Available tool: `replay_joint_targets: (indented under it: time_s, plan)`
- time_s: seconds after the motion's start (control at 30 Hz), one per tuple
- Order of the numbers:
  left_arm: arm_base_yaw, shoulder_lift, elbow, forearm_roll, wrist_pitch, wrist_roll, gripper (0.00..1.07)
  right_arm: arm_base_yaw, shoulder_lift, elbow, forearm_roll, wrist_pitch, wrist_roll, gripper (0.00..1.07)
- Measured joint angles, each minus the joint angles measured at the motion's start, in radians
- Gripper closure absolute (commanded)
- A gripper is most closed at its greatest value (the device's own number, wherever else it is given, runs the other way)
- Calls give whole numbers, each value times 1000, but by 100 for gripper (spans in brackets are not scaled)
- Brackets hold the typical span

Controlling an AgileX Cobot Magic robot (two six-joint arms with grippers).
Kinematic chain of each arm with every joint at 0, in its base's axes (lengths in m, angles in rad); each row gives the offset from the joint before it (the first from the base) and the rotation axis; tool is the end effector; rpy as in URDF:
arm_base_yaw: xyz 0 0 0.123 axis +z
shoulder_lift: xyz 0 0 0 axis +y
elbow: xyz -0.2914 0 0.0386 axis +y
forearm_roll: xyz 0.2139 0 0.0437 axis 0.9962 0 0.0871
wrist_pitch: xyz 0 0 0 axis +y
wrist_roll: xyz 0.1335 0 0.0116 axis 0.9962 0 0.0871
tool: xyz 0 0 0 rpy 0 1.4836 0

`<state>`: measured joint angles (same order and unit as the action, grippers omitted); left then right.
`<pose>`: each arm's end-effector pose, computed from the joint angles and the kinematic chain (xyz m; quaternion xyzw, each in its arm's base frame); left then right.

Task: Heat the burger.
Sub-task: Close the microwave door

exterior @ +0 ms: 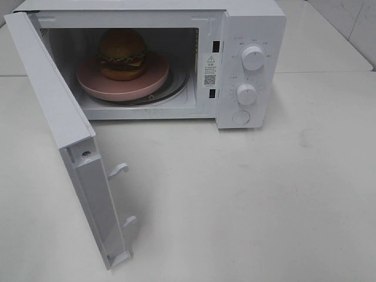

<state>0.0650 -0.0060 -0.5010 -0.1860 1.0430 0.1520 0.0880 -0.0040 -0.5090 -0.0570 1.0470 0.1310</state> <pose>-0.0049 -0.0218 0.2454 0.0397 0.8421 -0.0349 0.5367 -0.0053 -0.0071 0.2457 0.0193 0.8456 0.0299 0.5326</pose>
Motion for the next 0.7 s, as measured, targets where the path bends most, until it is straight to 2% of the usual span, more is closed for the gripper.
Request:
replay_joint_targets:
  time_s: [0.7]
  plan:
    - [0, 0, 0, 0, 0, 0, 11, 0, 0, 0, 0, 0, 0, 32]
